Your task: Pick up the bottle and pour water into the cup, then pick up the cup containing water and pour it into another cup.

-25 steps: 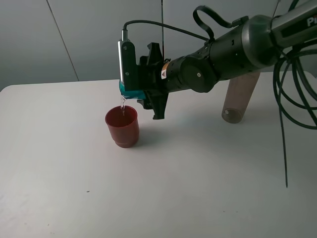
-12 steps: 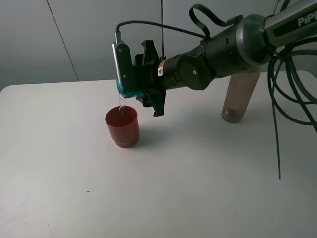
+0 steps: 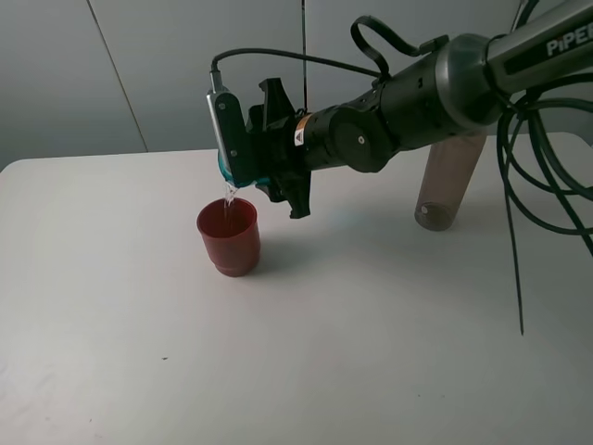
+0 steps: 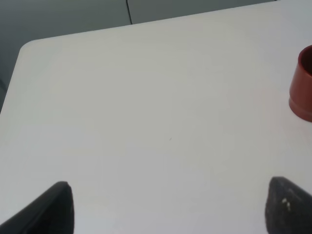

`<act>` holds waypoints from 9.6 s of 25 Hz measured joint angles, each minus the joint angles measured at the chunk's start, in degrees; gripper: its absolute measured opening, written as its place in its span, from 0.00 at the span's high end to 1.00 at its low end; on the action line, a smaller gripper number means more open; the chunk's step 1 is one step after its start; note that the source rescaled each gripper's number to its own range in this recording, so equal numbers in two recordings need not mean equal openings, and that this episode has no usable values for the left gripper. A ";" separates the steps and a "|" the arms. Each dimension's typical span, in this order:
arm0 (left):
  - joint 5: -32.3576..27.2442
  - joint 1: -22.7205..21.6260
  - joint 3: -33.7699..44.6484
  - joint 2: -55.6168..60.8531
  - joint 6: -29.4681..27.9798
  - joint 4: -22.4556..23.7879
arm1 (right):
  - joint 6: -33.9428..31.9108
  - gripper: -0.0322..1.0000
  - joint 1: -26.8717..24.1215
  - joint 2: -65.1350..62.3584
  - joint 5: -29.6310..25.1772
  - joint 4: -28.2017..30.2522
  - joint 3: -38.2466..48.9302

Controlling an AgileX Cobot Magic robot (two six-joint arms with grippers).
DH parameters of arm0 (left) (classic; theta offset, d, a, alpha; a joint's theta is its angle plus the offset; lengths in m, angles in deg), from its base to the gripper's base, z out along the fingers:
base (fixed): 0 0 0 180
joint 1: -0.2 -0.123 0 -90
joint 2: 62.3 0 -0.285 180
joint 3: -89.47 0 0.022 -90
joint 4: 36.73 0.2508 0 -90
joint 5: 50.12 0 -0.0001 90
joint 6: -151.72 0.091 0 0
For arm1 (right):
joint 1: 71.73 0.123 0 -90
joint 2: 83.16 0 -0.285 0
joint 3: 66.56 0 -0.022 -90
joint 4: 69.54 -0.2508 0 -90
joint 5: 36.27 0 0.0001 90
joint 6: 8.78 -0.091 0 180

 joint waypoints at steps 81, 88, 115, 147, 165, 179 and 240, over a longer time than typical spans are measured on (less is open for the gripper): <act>0.00 0.00 0.00 0.00 0.00 0.00 | 35.59 0.87 0.00 0.00 10.69 -4.77 -0.13; 0.00 0.00 0.00 0.00 0.00 0.00 | 36.68 0.87 0.00 0.00 10.69 -4.77 -0.13; 0.00 0.00 0.00 0.00 0.00 0.00 | 19.44 0.87 0.00 -3.68 0.02 -4.77 -0.13; 0.00 0.00 0.00 0.00 -0.10 0.00 | -61.67 0.87 0.00 -11.34 26.61 -10.71 22.81; 0.00 0.00 0.00 0.00 -0.10 0.00 | -59.87 0.87 0.00 6.29 41.97 -16.27 27.71; 0.00 0.00 0.00 0.00 -0.10 0.00 | -58.53 0.85 -0.48 7.73 41.03 -16.15 27.52; 0.00 0.00 0.00 0.00 -0.10 0.00 | -81.77 0.00 -21.62 -103.56 -74.28 1.71 27.47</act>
